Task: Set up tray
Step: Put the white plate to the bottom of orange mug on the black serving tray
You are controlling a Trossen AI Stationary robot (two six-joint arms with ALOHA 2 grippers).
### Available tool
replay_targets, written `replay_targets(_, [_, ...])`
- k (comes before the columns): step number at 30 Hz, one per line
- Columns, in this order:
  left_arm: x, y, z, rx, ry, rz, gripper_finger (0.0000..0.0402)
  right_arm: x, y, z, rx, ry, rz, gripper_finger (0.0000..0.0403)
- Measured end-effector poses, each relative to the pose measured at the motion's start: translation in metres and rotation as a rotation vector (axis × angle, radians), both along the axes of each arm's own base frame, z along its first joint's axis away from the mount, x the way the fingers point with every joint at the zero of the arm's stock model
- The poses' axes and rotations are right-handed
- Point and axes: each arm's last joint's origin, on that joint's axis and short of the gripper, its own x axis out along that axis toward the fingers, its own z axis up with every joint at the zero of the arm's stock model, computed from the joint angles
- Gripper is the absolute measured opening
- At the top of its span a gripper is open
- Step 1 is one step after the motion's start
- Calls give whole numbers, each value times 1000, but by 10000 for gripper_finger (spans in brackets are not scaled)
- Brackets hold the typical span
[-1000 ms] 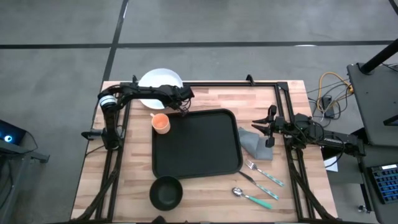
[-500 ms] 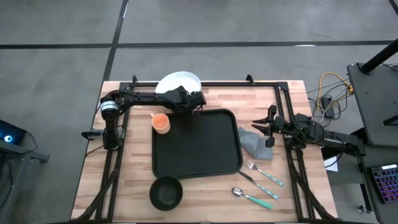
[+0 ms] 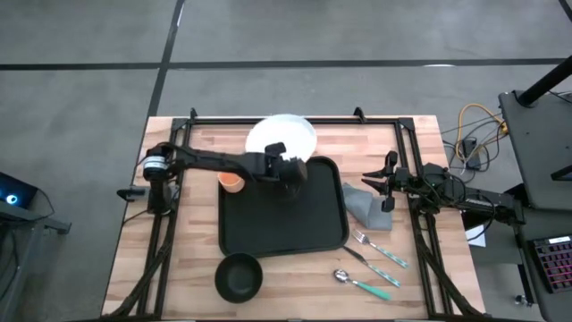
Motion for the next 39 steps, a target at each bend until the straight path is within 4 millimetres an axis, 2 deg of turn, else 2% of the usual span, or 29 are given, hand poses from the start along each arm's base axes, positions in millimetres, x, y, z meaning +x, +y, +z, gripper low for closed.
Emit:
replay_targets(9, [-6,-61,-4,9,82,-183,0,0,0,0,1,0,0,68])
replay_targets(15, [-15,-94,-10,13,122,-266,0,0,0,0,1,0,0,68])
replay_targets(25, [-35,-142,-33,-88,160,-352,0,0,0,0,0,0,0,68])
replay_targets(33, [-47,-175,-34,-123,142,-412,0,0,0,0,0,0,0,68])
replay_targets(39, [-56,-191,-37,-171,154,-432,0,0,0,0,0,0,0,68])
